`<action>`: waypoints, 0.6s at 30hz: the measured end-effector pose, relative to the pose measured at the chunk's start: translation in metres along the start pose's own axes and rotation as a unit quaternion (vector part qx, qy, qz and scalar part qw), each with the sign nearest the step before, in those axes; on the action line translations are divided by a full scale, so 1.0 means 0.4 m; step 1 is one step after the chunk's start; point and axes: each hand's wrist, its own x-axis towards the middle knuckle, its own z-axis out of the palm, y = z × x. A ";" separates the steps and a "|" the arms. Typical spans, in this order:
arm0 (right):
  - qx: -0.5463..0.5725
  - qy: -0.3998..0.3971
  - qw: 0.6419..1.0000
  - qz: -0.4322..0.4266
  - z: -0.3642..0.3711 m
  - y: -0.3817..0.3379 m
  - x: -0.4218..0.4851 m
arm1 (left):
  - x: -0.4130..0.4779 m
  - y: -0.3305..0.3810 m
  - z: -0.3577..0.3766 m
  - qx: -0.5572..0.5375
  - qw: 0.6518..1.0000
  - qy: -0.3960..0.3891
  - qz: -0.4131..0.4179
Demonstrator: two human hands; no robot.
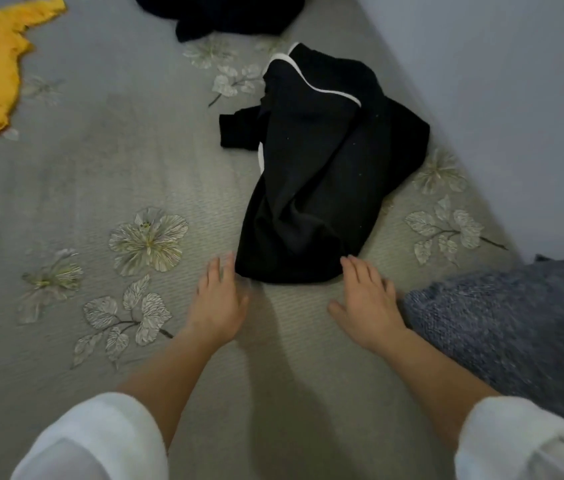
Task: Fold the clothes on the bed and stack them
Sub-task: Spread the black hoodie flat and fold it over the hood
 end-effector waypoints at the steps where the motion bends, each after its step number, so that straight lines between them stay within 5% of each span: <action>1: 0.006 0.014 1.000 -0.001 -0.010 -0.003 0.034 | 0.029 0.005 -0.003 0.022 0.999 0.018 0.018; 6: 0.031 0.040 0.999 0.002 -0.030 -0.015 0.165 | 0.120 0.024 0.004 0.266 0.953 0.045 0.138; 10: 0.002 0.052 0.998 -0.026 0.031 -0.031 0.155 | 0.107 0.022 0.010 0.258 0.947 0.015 0.189; 18: 0.171 -0.041 0.984 -0.037 0.101 -0.025 -0.048 | -0.069 0.011 -0.062 0.169 0.968 -0.093 0.163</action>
